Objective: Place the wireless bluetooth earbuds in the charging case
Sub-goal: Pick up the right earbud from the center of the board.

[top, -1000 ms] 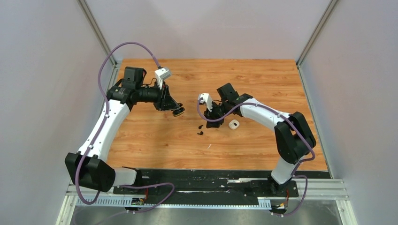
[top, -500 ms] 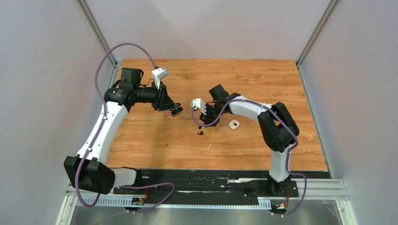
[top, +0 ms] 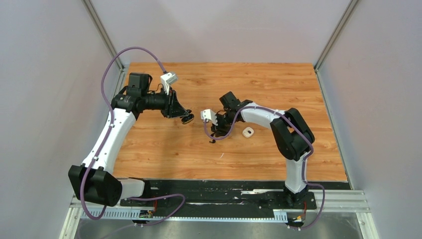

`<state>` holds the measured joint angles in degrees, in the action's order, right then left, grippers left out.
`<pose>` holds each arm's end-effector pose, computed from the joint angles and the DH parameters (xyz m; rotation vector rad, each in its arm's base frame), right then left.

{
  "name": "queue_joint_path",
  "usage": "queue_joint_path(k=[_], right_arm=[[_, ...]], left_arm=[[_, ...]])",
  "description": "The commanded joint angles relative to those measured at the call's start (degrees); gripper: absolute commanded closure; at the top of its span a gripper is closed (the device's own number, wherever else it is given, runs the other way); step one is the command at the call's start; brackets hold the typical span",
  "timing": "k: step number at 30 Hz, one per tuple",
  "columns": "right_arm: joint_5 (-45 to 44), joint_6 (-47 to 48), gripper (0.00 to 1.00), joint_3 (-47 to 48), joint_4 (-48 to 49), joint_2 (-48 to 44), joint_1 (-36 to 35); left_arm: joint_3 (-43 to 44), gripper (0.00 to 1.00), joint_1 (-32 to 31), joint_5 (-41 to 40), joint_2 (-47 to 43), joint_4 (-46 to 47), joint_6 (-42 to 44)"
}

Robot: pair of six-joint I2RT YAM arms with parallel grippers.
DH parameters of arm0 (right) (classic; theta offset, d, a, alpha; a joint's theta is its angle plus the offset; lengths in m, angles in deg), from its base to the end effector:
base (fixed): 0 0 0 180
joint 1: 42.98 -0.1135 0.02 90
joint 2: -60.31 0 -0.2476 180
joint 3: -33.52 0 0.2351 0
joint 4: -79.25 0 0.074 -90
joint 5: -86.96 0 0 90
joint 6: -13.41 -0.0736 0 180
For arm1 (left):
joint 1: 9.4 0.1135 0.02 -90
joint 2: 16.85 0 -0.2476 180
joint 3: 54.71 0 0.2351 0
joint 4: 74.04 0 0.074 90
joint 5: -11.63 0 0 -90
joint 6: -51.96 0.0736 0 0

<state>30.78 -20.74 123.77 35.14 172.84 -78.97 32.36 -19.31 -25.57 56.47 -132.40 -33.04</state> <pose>0.2887 0.2603 0.1292 -1.9526 1.6644 0.6745 0.2477 -0.1028 0.3233 0.7261 2.0872 -1.1119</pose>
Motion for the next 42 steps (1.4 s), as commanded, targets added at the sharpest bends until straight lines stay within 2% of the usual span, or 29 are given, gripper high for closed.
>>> queue_joint_path(k=[1,9,15,19,21,27,42], right_arm=[[2.39,1.83,0.61,1.75,0.02,0.83,-1.09],[-3.03,-14.43,0.61,0.83,0.03,-3.35,-1.19],[-8.72,-39.23,0.59,-0.70,-1.44,-9.21,-1.19],[-10.45,-56.06,0.56,-1.58,-1.98,-8.69,-1.02],[-8.97,-60.65,0.55,-1.55,-2.14,-7.54,-1.01],[-7.78,-65.41,0.63,-0.06,-1.97,-3.54,-1.72],[-10.24,-68.05,0.58,1.45,-1.71,0.03,-4.09]], left_arm=[[0.04,1.00,0.33,0.99,-1.35,2.01,-1.12],[0.09,1.00,0.46,0.99,-1.68,1.61,-1.04],[-0.42,1.00,0.51,1.00,-1.78,2.49,-1.72],[-0.36,1.00,0.50,0.95,-1.54,2.97,-2.23],[-0.21,1.00,0.51,0.94,-1.56,2.78,-2.29],[0.22,1.00,1.10,-0.86,-2.13,1.52,-1.85],[-1.01,1.00,2.00,-0.77,-3.15,1.85,-2.72]])
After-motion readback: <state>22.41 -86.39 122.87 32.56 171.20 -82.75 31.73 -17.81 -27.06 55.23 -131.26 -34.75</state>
